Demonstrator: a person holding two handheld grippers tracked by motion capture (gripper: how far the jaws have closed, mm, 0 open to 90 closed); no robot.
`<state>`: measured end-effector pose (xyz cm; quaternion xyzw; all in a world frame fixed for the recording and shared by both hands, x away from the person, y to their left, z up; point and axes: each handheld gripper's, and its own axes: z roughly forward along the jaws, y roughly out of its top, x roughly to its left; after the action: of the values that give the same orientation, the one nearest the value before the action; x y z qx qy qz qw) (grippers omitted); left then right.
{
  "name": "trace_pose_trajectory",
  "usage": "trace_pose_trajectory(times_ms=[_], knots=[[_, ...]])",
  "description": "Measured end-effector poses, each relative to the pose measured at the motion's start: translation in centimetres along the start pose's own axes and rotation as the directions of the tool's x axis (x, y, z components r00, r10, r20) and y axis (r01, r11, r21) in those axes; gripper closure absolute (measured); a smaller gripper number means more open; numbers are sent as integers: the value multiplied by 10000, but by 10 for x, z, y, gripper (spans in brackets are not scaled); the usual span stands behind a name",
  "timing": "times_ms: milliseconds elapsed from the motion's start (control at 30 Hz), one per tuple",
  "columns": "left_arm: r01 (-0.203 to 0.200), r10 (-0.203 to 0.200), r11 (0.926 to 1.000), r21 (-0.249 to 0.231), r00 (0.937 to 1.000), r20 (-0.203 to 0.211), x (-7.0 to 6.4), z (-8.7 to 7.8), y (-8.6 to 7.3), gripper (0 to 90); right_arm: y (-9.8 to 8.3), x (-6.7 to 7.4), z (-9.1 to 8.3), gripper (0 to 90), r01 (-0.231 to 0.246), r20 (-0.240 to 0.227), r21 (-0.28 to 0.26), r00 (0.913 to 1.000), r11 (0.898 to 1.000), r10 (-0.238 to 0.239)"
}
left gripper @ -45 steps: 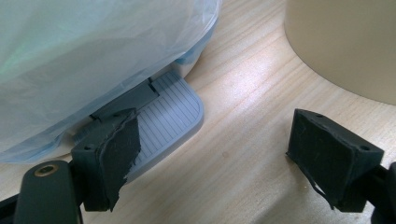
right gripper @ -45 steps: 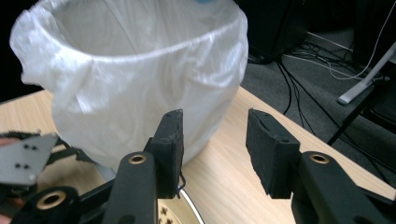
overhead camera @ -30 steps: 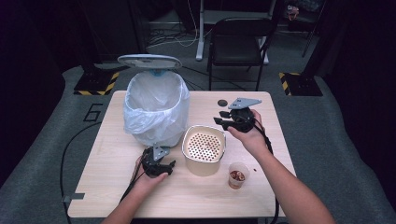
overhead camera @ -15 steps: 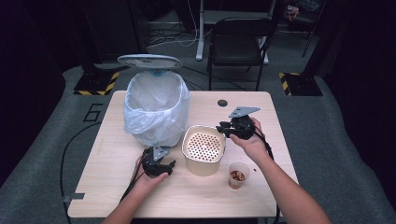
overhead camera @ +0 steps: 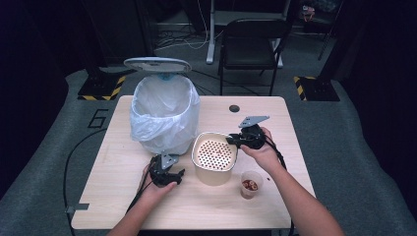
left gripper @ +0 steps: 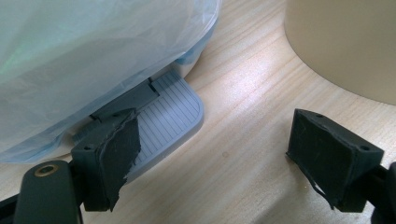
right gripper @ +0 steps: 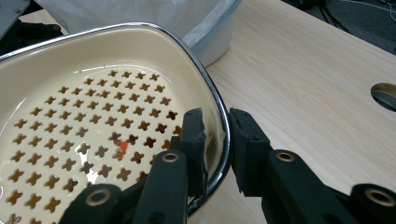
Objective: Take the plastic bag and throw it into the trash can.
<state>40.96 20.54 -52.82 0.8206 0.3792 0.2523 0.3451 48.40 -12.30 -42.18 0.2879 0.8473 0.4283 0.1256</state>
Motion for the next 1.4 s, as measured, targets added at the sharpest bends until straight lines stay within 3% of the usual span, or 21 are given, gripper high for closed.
trace_pose_trajectory(times_ms=[433,667,1067,1233,1333,1367,1400], knots=[[10,-10,10000,-34,10000,-5,0,0,0,166,-2,2,-3,793,106,-191,-65,9998,9999,-107],[9,-9,10000,-39,10000,-6,0,0,0,166,-7,9,-10,794,46,-335,-10,9994,10000,-47],[4,-4,10000,6,10000,8,0,0,0,166,-14,25,-20,795,428,-670,-23,9968,9991,-428],[9,-9,10000,-39,10000,-5,0,0,0,166,-18,28,-25,790,297,-691,-31,9972,9996,-298],[9,-9,10000,-40,10000,-7,0,0,0,166,-18,28,-26,716,228,-798,-72,9965,9997,-233],[2,-2,10000,-10,10000,10,0,0,0,166,-17,28,-27,609,134,-783,-278,9968,9995,-155],[1,-1,10000,3,10000,2,0,0,0,166,-17,28,-27,609,134,-783,-278,9968,9995,-155]])
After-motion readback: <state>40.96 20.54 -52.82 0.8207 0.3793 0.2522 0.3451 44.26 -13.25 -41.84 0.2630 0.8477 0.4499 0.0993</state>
